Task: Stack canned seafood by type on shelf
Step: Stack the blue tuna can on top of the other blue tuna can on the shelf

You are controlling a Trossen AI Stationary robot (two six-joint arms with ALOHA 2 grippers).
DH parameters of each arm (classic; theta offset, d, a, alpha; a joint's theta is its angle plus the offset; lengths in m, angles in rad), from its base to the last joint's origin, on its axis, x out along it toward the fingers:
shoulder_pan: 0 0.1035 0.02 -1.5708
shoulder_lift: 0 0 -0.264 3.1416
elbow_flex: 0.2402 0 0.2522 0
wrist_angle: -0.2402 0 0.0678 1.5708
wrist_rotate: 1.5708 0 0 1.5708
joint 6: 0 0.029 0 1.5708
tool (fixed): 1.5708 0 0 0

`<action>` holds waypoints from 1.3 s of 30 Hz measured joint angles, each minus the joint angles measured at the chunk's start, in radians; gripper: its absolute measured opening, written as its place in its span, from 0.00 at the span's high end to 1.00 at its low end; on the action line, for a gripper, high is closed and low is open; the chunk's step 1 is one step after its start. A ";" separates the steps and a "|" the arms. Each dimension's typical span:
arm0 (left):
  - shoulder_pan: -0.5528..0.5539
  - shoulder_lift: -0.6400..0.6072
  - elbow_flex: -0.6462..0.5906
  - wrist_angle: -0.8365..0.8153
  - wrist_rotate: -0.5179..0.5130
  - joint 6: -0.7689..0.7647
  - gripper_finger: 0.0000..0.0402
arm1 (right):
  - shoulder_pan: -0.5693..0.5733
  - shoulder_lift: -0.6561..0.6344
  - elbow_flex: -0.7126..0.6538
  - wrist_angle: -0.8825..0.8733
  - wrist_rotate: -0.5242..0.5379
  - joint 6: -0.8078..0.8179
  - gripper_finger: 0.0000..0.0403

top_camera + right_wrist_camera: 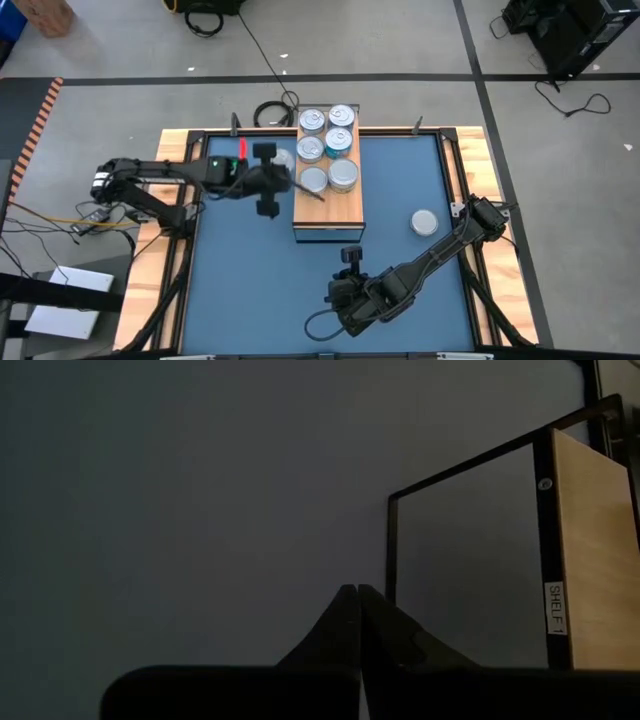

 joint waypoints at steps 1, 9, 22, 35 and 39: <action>0.018 0.000 0.000 0.008 0.005 0.016 1.00 | 0.001 0.000 0.000 -0.001 0.000 0.000 0.99; 0.150 0.004 0.018 0.084 0.096 0.124 1.00 | 0.001 0.000 0.000 -0.015 0.000 0.001 0.99; 0.320 0.075 0.104 0.219 0.231 0.270 1.00 | 0.001 0.000 0.000 -0.077 0.000 0.027 0.99; 0.415 0.327 0.381 0.201 0.311 0.381 1.00 | 0.001 0.000 0.000 -0.109 0.000 0.028 0.99; 0.444 0.392 0.428 0.187 0.325 0.400 1.00 | 0.001 0.000 0.000 -0.124 -0.001 0.028 0.99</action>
